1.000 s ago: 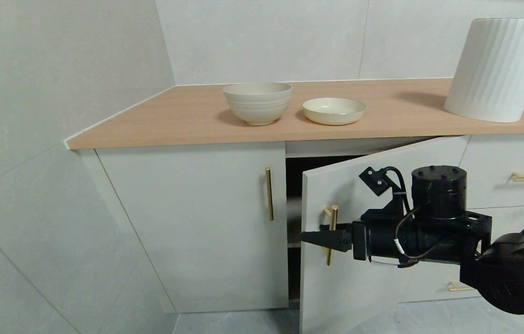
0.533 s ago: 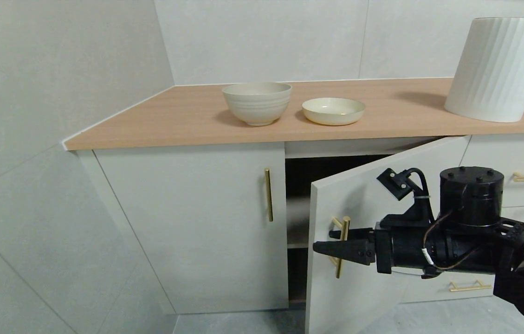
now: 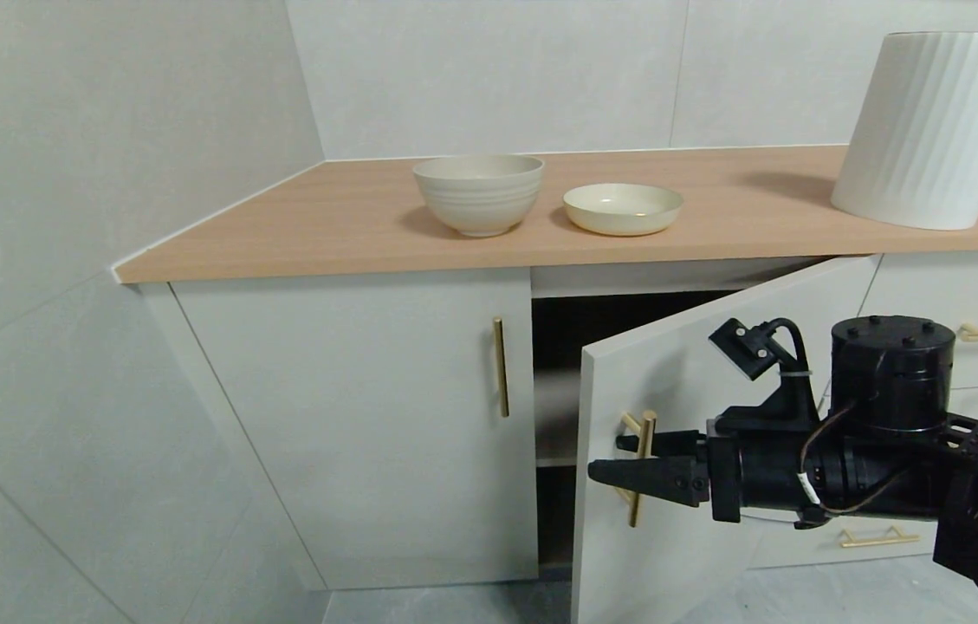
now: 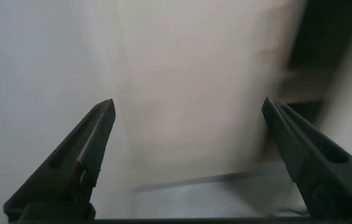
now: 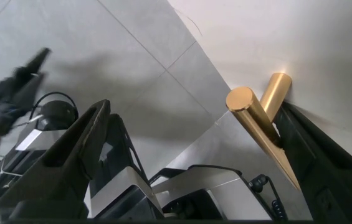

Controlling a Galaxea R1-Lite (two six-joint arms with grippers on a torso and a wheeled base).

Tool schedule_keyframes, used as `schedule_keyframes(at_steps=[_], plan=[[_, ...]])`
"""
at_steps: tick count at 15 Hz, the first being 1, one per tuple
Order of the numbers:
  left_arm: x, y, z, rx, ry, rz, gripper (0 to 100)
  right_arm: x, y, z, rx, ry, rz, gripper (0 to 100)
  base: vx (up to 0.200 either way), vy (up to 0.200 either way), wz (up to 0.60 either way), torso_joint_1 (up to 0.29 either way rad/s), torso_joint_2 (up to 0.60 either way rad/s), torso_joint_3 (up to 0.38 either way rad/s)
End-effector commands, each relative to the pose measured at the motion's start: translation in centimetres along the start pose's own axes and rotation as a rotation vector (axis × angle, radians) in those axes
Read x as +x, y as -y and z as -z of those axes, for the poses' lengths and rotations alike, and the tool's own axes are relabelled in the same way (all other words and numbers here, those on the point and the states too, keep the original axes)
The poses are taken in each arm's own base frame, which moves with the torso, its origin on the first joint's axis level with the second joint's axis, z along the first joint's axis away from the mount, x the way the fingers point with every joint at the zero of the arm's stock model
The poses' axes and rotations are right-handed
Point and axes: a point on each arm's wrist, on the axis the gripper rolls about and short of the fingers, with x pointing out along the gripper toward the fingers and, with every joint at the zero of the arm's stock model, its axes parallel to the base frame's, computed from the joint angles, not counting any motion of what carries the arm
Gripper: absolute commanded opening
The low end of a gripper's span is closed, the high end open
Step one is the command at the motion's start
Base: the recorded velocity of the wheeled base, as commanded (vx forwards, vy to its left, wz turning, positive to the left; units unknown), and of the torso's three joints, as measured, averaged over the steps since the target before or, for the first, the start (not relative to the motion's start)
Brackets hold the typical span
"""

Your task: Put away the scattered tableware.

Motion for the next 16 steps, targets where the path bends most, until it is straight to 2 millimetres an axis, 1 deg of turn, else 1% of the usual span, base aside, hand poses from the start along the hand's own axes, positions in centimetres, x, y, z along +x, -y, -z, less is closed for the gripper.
schedule_keyframes(at_steps=[1,2,3,4,5,6,7,9,11,12,14,16], plan=[[-0.4,0.5,-3.8,-0.013,-0.028,0.212,100,0.0,0.0,0.1,0.002,-0.005,-0.004,100,0.000,0.000,0.00,0.000,0.00,0.000],[0.2,0.5,-5.7,-0.029,-0.060,0.293,100,0.0,0.0,0.1,0.002,-0.005,-0.004,100,0.000,0.000,0.00,0.000,0.00,0.000],[1.4,0.2,-7.7,-0.044,-0.094,0.327,100,0.0,-0.1,0.0,0.000,-0.003,-0.005,100,0.000,0.000,0.00,0.000,0.00,0.000],[2.9,-0.1,-9.2,-0.060,-0.133,0.332,100,0.0,-0.1,0.0,-0.001,-0.002,-0.005,100,0.000,0.000,0.00,0.000,0.00,0.000],[4.8,-0.6,-10.7,-0.076,-0.180,0.334,100,0.0,-0.1,0.0,-0.003,0.001,-0.006,100,0.000,0.000,0.00,0.000,0.00,0.000],[6.9,-1.1,-11.6,-0.096,-0.232,0.336,100,0.0,-0.2,-0.1,-0.007,0.007,-0.009,100,0.000,0.000,0.00,0.000,0.00,0.000],[8.8,-1.5,-11.9,-0.111,-0.281,0.347,100,0.0,-0.2,-0.1,-0.008,0.009,-0.008,100,0.000,0.000,0.00,0.000,0.00,0.000],[12.7,-2.1,-11.1,-0.130,-0.370,0.381,100,0.0,-0.2,-0.1,-0.008,0.008,-0.010,100,0.000,0.000,0.00,0.000,0.00,0.000],[14.9,-2.4,-9.8,-0.154,-0.436,0.390,100,-0.1,-0.2,-0.1,-0.007,0.008,-0.008,100,0.000,0.000,0.00,0.000,0.00,0.000],[16.6,-2.4,-8.4,-0.170,-0.486,0.413,100,-0.1,-0.1,0.0,-0.006,0.007,-0.007,100,0.000,0.000,0.00,0.000,0.00,0.000],[17.6,-2.5,-6.9,-0.186,-0.527,0.411,100,-0.1,-0.2,-0.2,-0.018,0.021,-0.012,100,0.000,0.000,0.00,0.000,0.00,0.000],[17.6,-2.2,-6.5,-0.190,-0.544,0.430,100,-0.1,-0.2,-0.2,-0.022,0.026,-0.014,100,0.000,0.000,0.00,0.000,0.00,0.000]])
